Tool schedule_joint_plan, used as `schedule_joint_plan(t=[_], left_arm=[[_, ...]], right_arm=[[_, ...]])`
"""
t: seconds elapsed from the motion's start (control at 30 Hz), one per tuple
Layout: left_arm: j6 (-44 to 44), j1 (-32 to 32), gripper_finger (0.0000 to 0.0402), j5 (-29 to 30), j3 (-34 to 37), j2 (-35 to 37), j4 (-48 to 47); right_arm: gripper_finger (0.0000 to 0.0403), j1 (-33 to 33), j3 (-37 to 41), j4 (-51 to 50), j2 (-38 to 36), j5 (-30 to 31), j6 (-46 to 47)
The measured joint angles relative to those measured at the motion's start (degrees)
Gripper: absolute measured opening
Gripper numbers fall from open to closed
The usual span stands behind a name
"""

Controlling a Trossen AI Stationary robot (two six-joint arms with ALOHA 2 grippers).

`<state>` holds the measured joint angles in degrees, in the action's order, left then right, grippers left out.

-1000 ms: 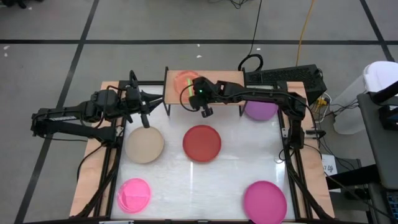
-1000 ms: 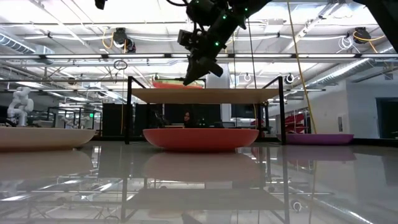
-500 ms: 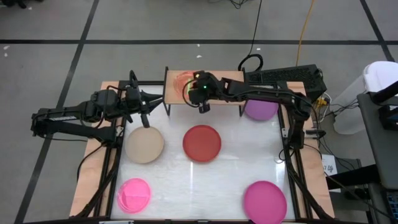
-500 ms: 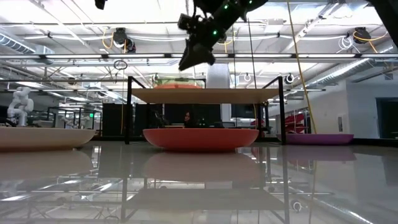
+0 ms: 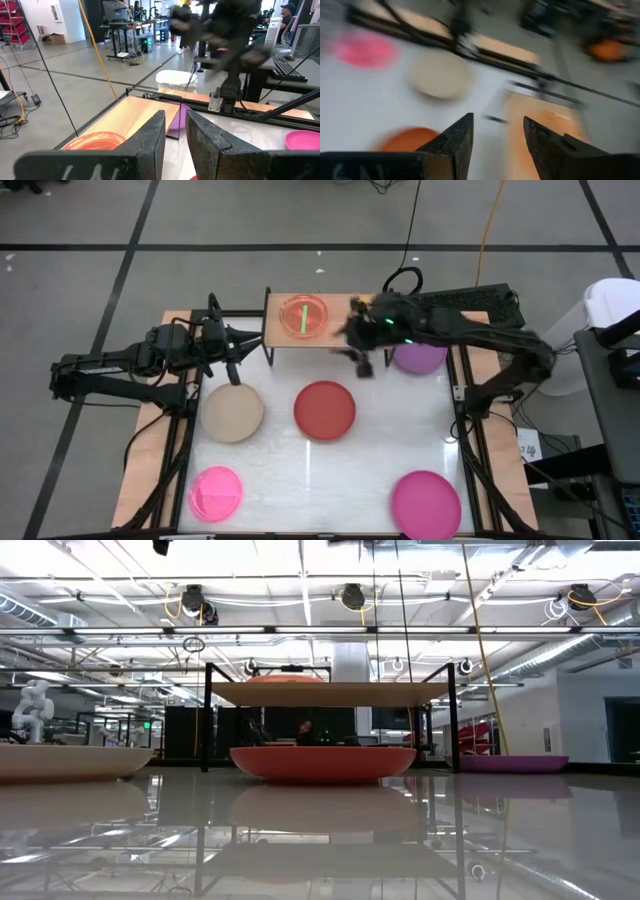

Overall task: Place and stack plates onto a shelf
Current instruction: Stack the small pink plate on top of the small green plate on the shelf

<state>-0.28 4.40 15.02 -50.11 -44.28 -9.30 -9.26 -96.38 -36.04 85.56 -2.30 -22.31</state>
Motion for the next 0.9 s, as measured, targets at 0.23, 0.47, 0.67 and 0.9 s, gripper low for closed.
schedule_joint_plan(t=[0.23, 0.47, 0.67, 0.9], left_arm=[[0.0, 0.0, 0.0083, 0.0, 0.0, 0.0, 0.0], [0.0, 0.0, 0.0083, 0.0, 0.0, 0.0, 0.0], [0.0, 0.0, 0.0083, 0.0, 0.0, 0.0, 0.0], [-0.9, 0.0, 0.0083, 0.0, 0.0, 0.0, 0.7]], right_arm=[[0.0142, 11.3, 23.0, 20.1, -15.0, -5.1, 6.3], [0.0142, 20.6, 46.8, 42.9, -28.1, -0.5, 9.7], [0.0141, 24.0, 53.0, 30.8, -36.1, 3.8, 9.4], [0.0141, 24.5, 48.9, 12.3, -36.0, 4.0, 22.3]])
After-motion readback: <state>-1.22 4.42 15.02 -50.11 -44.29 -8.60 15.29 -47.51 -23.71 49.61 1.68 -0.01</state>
